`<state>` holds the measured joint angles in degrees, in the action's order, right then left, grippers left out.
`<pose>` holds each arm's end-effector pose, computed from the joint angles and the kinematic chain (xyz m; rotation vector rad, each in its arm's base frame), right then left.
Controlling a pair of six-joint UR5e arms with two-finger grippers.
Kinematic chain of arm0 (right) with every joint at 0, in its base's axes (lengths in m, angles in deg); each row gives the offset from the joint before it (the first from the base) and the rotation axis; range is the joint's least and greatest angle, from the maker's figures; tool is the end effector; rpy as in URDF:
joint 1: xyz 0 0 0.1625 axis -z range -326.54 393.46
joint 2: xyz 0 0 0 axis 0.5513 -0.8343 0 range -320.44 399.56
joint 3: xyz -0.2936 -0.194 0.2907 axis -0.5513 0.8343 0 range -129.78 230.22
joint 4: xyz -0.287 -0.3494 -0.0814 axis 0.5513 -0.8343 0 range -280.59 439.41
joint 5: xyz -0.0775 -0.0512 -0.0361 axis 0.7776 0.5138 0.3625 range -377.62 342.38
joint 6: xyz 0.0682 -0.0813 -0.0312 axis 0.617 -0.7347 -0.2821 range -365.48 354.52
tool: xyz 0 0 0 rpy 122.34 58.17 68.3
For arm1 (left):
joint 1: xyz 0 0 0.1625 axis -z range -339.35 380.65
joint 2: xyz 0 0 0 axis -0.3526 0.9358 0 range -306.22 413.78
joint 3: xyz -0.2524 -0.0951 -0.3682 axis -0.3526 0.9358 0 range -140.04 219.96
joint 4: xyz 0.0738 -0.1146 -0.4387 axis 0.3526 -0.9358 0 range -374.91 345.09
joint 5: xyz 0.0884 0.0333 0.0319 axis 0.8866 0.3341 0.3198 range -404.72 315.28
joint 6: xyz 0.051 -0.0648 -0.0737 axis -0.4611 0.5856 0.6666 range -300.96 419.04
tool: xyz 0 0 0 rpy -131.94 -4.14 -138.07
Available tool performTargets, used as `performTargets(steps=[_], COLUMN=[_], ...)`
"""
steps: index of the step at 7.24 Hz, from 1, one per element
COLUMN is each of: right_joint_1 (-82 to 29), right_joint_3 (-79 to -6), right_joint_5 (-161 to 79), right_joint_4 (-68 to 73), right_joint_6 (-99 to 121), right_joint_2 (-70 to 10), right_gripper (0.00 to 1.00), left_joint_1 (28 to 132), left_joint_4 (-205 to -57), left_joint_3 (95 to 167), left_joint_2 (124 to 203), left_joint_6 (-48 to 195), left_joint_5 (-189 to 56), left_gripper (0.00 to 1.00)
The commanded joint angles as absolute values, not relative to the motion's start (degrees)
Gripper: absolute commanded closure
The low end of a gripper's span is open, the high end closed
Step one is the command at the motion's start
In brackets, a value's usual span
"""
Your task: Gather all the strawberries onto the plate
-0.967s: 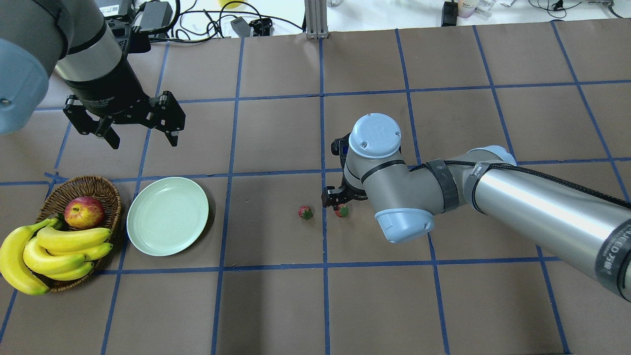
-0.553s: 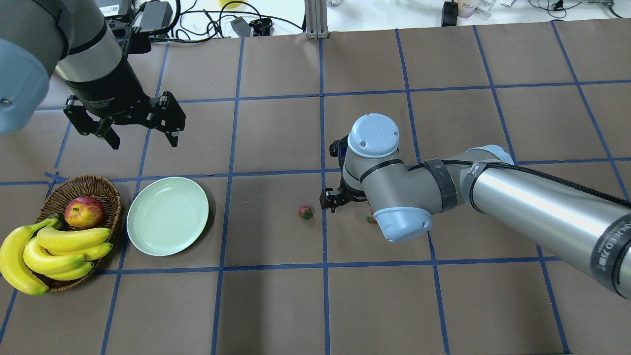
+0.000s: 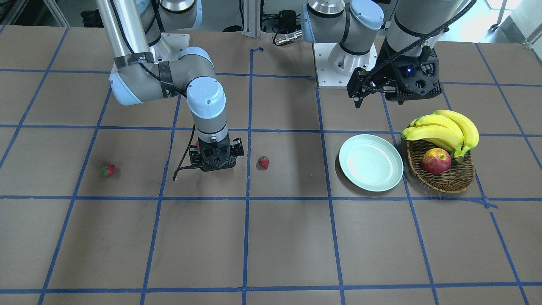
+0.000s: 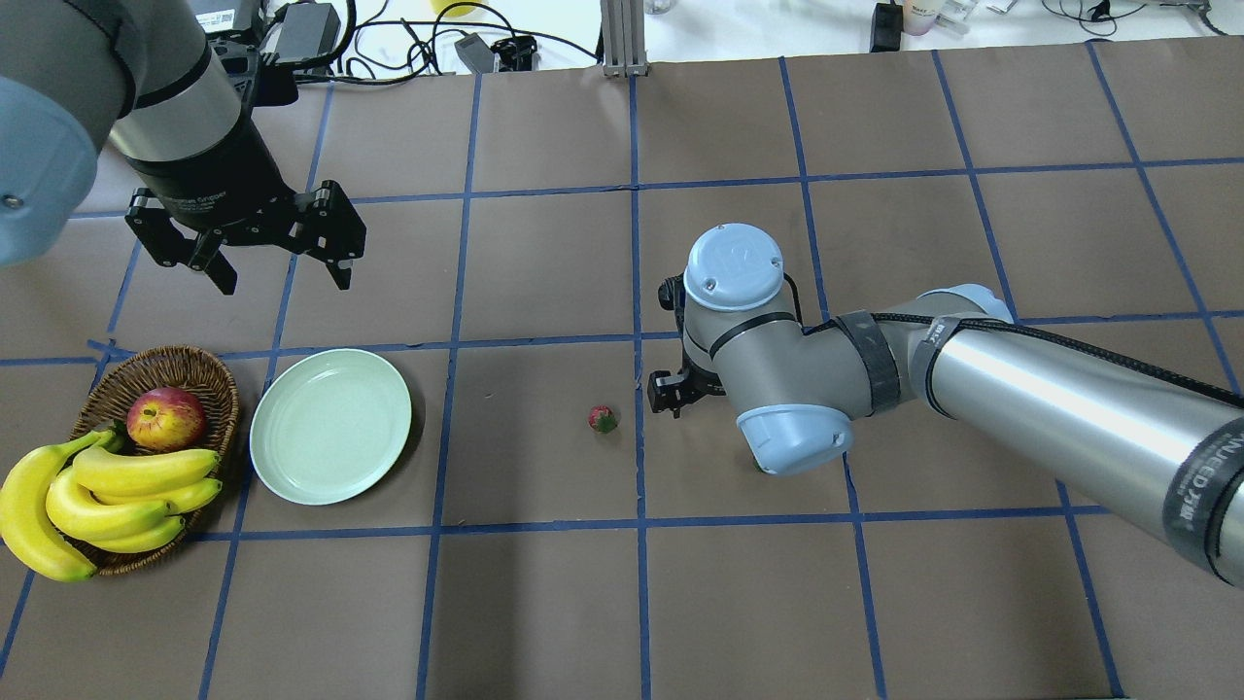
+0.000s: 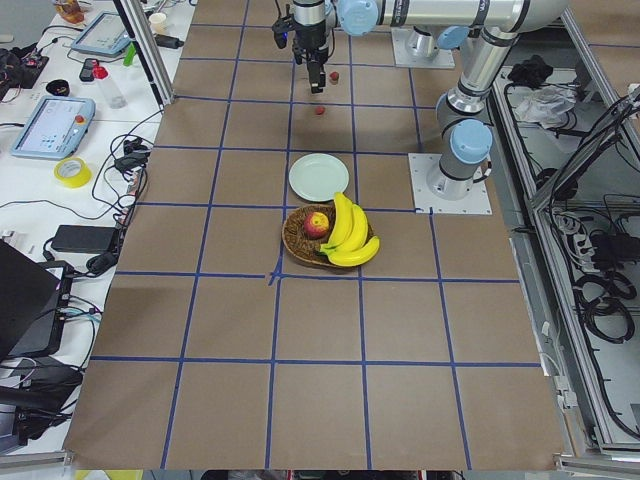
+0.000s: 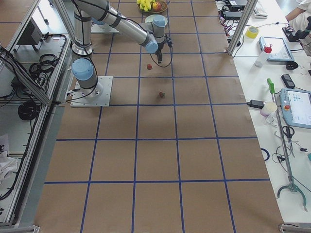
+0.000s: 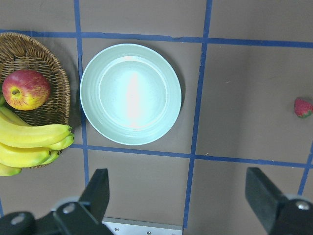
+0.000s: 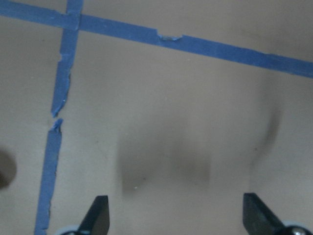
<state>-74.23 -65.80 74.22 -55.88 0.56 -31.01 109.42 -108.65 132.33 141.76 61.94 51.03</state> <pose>0.2936 -0.4938 0.1688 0.3156 -3.0935 0.0059 -0.1112 -0.5177 0.4991 -0.1041 3.0367 0.1062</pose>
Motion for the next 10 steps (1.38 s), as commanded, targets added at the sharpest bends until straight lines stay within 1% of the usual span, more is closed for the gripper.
performTargets(steps=[1, 2, 4, 5, 7, 9, 10], right_joint_1=[-73.6, -72.3, -68.5, -68.6, -68.6, -68.6, -68.6], right_joint_3=[-67.5, -69.3, -75.0, -74.9, -75.1, -75.2, -75.6], right_joint_5=[81.9, 82.1, 80.9, 79.6, 76.4, 74.4, 74.2], right_joint_4=[-54.5, -54.7, -54.9, -55.0, -55.2, -55.0, -54.8], right_joint_6=[0.7, 1.3, 1.7, 2.9, 3.1, 5.3, 5.7], right_joint_2=[-31.5, -31.9, -35.9, -36.5, -36.6, -36.6, -36.5], right_gripper=[0.03, 0.02, 0.02, 0.02, 0.08, 0.06, 0.07], left_joint_1=[109.3, 109.4, 109.3, 109.3, 109.3, 109.3, 109.3], left_joint_4=[-108.6, -108.6, -108.6, -108.6, -108.4, -108.5, -108.5], left_joint_3=[132.3, 132.3, 132.3, 132.2, 132.3, 132.3, 132.3], left_joint_2=[141.8, 141.8, 141.8, 141.8, 141.8, 141.8, 141.8], left_joint_6=[61.9, 61.9, 61.9, 61.9, 61.9, 61.9, 61.9], left_joint_5=[51.6, 51.6, 51.6, 51.6, 52.8, 52.8, 52.8], left_gripper=[0.0, 0.0, 0.0, 0.0, 0.0, 0.0, 0.0])
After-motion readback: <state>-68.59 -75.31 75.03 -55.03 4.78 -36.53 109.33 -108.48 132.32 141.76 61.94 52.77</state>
